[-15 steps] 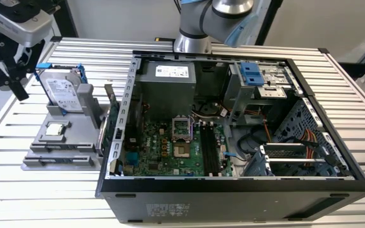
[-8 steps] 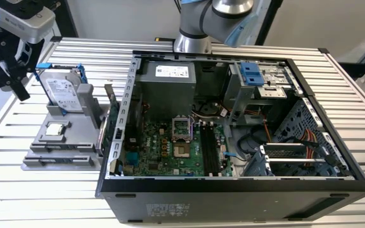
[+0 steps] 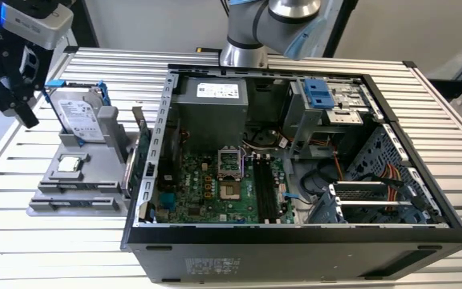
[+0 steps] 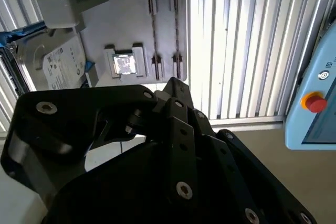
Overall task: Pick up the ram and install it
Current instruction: 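Pick up the ram and move it above insertion slot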
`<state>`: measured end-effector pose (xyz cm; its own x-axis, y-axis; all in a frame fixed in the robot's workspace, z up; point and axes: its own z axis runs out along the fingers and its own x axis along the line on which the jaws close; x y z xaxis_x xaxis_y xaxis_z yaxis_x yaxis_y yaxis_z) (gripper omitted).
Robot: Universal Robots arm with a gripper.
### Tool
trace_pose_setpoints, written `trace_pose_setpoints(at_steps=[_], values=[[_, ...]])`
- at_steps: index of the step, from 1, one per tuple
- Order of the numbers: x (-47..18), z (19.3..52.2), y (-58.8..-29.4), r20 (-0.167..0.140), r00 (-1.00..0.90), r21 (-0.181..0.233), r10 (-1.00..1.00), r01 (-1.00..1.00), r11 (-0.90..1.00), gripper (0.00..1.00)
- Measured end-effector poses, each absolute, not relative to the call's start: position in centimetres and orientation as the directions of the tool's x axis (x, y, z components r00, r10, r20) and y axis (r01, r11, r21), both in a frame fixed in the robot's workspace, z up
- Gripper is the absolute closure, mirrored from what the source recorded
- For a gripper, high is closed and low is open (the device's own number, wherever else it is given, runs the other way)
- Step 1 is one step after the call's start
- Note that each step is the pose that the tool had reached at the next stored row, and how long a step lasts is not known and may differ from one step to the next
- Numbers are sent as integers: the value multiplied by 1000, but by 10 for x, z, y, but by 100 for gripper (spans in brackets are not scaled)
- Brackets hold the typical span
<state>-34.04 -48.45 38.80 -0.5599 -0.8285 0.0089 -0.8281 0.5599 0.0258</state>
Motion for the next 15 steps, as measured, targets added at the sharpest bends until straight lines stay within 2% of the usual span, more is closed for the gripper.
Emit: trace_pose_setpoints(at_steps=[15], values=[[-340,388,-484,6,-337,21,-941,-941,337,100]])
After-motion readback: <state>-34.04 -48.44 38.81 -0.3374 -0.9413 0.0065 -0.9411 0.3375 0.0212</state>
